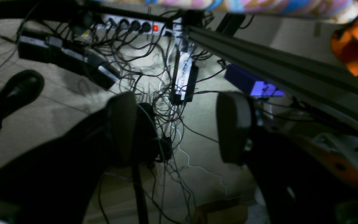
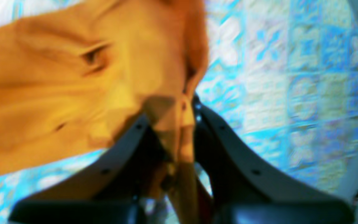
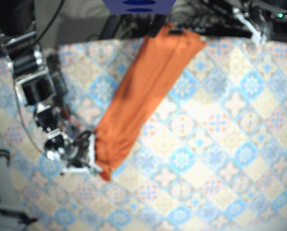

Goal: Fold the T-shirt properly
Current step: 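Lift the strip end and fold it toward the other end, right gripper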

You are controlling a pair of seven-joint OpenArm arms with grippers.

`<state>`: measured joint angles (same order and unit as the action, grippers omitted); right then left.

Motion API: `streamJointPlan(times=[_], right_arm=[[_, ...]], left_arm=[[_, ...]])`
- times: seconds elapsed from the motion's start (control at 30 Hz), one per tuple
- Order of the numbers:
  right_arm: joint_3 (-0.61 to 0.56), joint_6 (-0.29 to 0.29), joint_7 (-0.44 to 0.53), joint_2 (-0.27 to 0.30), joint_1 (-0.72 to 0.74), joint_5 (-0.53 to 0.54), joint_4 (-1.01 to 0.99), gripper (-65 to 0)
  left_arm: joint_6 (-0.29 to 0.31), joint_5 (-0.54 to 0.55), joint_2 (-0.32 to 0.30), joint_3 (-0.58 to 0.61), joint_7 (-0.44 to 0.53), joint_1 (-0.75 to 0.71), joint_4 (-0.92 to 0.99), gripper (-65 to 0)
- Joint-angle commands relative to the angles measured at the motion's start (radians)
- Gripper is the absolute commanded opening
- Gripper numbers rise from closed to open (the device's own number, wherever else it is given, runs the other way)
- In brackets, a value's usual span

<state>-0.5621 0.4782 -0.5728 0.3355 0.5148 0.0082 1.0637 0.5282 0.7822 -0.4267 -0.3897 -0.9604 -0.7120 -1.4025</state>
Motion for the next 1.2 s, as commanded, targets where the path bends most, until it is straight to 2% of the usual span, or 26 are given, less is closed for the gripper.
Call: streamJointPlan(times=[0.0,0.2,0.5,1.0,1.17], right_arm=[[0.032,-0.006,0.001,0.014,0.015,0.008,0.039,-62.4],[0.099,-0.006,-0.102,0.017,-0.068,0.008,0.198,-62.4],[0.112,-0.006,-0.267,0.018,-0.189,0.006,0.451,-62.4],[0.113,-0.014,-0.281,0.010,-0.359,0.006,0.550,-62.4],[0.113,-0.014,-0.303,-0.037,-0.393,0.005,0.551,-62.4]], left_arm=[[0.007,0.009,-0.014,-0.008,0.004,-0.010,-0.010,-25.0],[0.007,0.009,-0.018,-0.008,0.004,-0.008,-0.010,-25.0],[0.007,0.009,-0.018,-0.008,0.004,-0.005,-0.010,-25.0],[0.008,0.007,-0.019,-0.007,0.004,-0.002,-0.010,-25.0],[0.008,0.007,-0.019,-0.005,0.004,-0.002,-0.010,-25.0]])
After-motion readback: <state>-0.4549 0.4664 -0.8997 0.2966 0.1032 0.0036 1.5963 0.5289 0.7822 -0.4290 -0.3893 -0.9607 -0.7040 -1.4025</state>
